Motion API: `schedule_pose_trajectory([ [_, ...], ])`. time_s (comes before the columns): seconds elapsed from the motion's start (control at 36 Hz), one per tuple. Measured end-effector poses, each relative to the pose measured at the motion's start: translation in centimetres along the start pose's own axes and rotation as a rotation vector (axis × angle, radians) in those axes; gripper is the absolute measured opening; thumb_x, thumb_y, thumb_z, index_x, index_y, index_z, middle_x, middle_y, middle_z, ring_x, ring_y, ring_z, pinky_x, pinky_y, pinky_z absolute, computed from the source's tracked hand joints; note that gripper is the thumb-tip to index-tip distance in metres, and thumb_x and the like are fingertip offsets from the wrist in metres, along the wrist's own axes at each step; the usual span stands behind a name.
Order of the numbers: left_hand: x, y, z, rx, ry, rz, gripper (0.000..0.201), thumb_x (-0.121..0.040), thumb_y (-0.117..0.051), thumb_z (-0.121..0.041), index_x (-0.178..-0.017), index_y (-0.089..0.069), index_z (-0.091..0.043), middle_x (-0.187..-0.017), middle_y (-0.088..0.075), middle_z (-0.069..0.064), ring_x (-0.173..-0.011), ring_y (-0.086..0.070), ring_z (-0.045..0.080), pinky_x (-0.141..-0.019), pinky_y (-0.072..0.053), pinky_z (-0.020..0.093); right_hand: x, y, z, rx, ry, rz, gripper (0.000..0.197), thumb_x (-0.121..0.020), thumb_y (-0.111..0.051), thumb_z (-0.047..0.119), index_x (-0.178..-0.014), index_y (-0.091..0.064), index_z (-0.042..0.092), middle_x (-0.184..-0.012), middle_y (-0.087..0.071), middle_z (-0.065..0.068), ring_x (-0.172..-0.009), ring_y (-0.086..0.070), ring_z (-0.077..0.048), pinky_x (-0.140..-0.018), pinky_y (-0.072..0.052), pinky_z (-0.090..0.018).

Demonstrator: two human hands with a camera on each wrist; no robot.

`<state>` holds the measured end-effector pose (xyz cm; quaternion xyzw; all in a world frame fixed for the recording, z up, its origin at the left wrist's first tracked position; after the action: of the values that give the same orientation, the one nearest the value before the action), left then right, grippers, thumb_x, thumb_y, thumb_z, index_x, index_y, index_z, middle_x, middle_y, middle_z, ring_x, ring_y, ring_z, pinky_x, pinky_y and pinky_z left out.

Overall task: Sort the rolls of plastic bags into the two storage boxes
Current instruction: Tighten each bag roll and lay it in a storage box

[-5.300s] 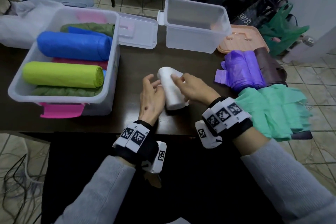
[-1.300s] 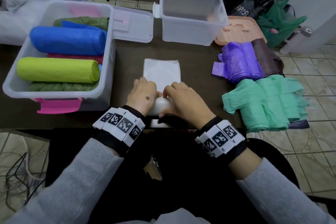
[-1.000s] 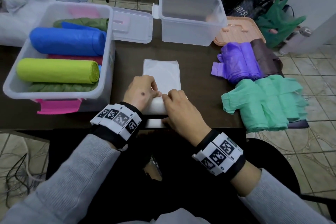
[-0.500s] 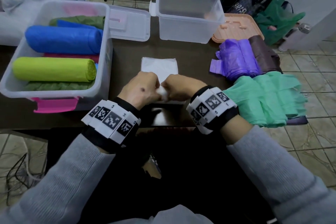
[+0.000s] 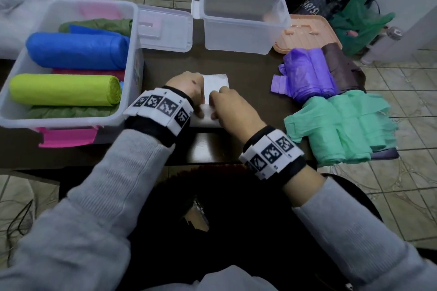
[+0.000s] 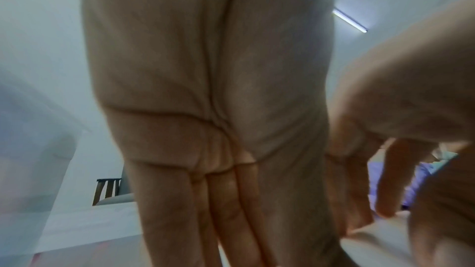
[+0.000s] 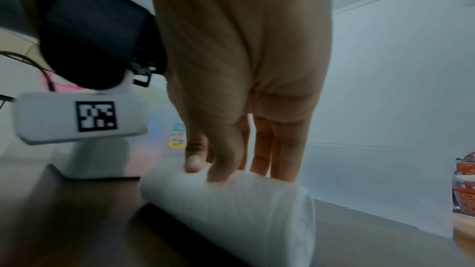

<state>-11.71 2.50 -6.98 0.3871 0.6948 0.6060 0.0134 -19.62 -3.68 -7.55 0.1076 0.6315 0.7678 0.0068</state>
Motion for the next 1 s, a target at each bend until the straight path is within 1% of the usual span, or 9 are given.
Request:
schedule_pose_trajectory([
  [0.06, -0.3, 0.2, 0.5, 0.036, 0.001, 0.028, 0.044, -0.071, -0.082, -0.022, -0.112, -0.068, -0.014, -0.112, -0.067, 0.004, -0.101, -0.061, 0.020, -0.079, -0.046, 0.029, 0.5, -0.7, 0.4, 0.029, 0.016, -0.014, 0.024, -0.098, -0.044, 0.012, -0.119, -0.050, 0.003, -0.120, -0.045, -0.014, -0.112, -0.046, -0.029, -0.077, -0.039, -0.035],
  [0.14, -0.7, 0.1, 1.0, 0.111, -0.012, 0.061, 0.045, -0.073, -0.080, -0.023, -0.115, -0.067, -0.020, -0.114, -0.067, -0.001, -0.099, -0.058, 0.014, -0.092, -0.046, 0.029, 1.0, -1.8, 0.4, 0.060, 0.033, -0.003, 0.037, -0.095, -0.050, 0.025, -0.125, -0.044, 0.004, -0.125, -0.043, -0.012, -0.116, -0.044, -0.028, -0.089, -0.037, -0.033],
  [0.22, -1.0, -0.2, 0.9, 0.143, -0.016, 0.039, 0.049, -0.073, -0.080, -0.019, -0.119, -0.063, -0.018, -0.119, -0.064, 0.002, -0.109, -0.058, 0.019, -0.099, -0.045, 0.035, 1.0, -2.2, 0.2, 0.082, 0.046, -0.025, 0.044, -0.091, -0.056, 0.024, -0.129, -0.041, 0.006, -0.127, -0.043, -0.011, -0.118, -0.043, -0.026, -0.091, -0.035, -0.031],
  [0.36, -0.8, -0.1, 0.9, 0.162, -0.058, -0.121, 0.027, -0.072, -0.080, -0.011, -0.098, -0.071, -0.014, -0.108, -0.067, 0.010, -0.098, -0.064, 0.024, -0.091, -0.051, 0.039, 0.1, -1.9, -0.3, 0.021, 0.006, 0.014, 0.037, -0.092, -0.056, 0.018, -0.125, -0.047, 0.005, -0.124, -0.046, -0.012, -0.115, -0.046, -0.028, -0.087, -0.040, -0.036],
  [0.44, -0.3, -0.1, 1.0, 0.176, -0.093, -0.179, 0.018, -0.078, -0.072, -0.013, -0.096, -0.073, -0.015, -0.104, -0.069, 0.008, -0.096, -0.063, 0.022, -0.088, -0.052, 0.036, -0.7, -1.5, -0.7, -0.073, -0.025, 0.083, 0.036, -0.090, -0.058, 0.018, -0.123, -0.051, 0.005, -0.122, -0.047, -0.013, -0.115, -0.046, -0.029, -0.087, -0.042, -0.038],
  [0.56, 0.5, -0.5, 1.1, 0.163, -0.121, -0.159, 0.033, -0.073, -0.077, -0.026, -0.105, -0.071, -0.016, -0.106, -0.068, 0.004, -0.097, -0.061, 0.019, -0.087, -0.051, 0.033, -1.8, -1.1, -1.1, -0.101, -0.051, 0.184, 0.040, -0.091, -0.059, 0.023, -0.126, -0.052, 0.006, -0.123, -0.048, -0.014, -0.114, -0.050, -0.031, -0.090, -0.041, -0.037],
  [0.67, 1.0, -0.3, 1.3, 0.172, -0.148, -0.174, 0.038, -0.068, -0.079, -0.016, -0.105, -0.070, -0.017, -0.108, -0.067, 0.005, -0.097, -0.061, 0.020, -0.088, -0.050, 0.033, -2.1, -0.5, -1.0, -0.078, -0.053, 0.249, 0.041, -0.092, -0.059, 0.026, -0.128, -0.052, 0.008, -0.125, -0.047, -0.013, -0.113, -0.051, -0.029, -0.085, -0.037, -0.031],
  [0.81, 1.7, -0.6, 1.2, 0.202, -0.148, -0.084, 0.039, -0.063, -0.085, -0.022, -0.100, -0.071, -0.017, -0.098, -0.070, 0.002, -0.092, -0.064, 0.018, -0.088, -0.052, 0.035, -1.5, -0.3, -0.8, -0.006, -0.018, 0.346, 0.041, -0.092, -0.058, 0.029, -0.126, -0.053, 0.007, -0.123, -0.055, -0.011, -0.110, -0.053, -0.025, -0.078, -0.036, -0.027],
  [1.0, 2.6, -1.8, 1.2, 0.209, -0.150, 0.088, 0.031, -0.067, -0.083, -0.026, -0.097, -0.074, -0.025, -0.088, -0.071, -0.007, -0.087, -0.064, 0.009, -0.084, -0.052, 0.028, 0.7, -1.1, -1.5, -0.062, -0.039, 0.495, 0.041, -0.088, -0.061, 0.039, -0.122, -0.057, 0.016, -0.114, -0.062, -0.003, -0.093, -0.053, -0.018, -0.075, -0.037, -0.029],
])
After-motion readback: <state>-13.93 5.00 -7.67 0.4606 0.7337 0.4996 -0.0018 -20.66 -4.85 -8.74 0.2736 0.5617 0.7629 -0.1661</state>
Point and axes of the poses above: each hand's wrist, its own x-axis away from the middle knuckle, its own y-axis out of the back of the hand, z = x × y, the point moved 5 cm from there along -x, towards the middle knuckle
